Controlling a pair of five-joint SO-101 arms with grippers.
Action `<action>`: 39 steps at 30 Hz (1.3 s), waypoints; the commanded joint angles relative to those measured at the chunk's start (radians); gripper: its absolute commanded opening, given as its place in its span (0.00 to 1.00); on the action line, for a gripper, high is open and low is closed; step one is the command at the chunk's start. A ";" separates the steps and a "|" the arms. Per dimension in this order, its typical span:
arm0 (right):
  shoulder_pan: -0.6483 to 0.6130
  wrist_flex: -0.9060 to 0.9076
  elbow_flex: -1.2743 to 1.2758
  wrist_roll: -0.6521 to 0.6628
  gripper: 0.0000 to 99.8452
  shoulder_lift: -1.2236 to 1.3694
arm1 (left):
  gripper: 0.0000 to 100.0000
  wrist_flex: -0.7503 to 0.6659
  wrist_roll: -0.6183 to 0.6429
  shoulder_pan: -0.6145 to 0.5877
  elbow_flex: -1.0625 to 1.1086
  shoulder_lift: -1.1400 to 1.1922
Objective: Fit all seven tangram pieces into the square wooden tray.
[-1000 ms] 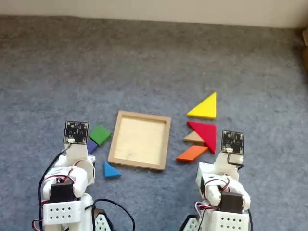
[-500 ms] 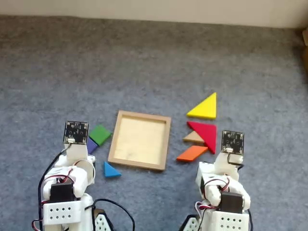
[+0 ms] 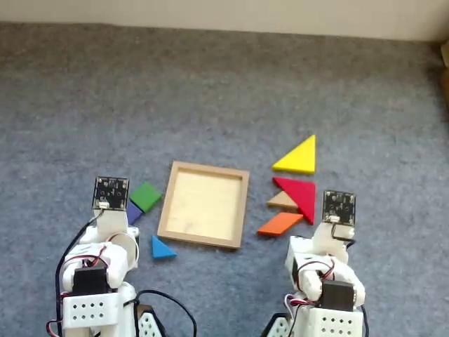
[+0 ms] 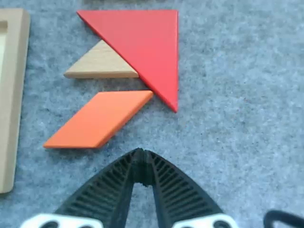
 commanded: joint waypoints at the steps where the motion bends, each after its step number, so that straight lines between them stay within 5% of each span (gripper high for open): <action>1: 0.013 0.002 0.093 -0.011 0.01 -0.013 | 0.08 -0.014 -0.003 0.010 0.027 -0.010; 16: 0.070 -0.007 0.058 -0.009 0.01 -0.013 | 0.08 -0.014 -0.003 0.010 0.027 -0.010; 27: 0.139 0.024 -0.530 -0.009 0.01 0.010 | 0.08 -0.014 -0.003 0.010 0.027 -0.010; 39: 0.131 0.073 -1.102 -0.008 0.01 0.786 | 0.08 -0.014 -0.003 0.010 0.027 -0.010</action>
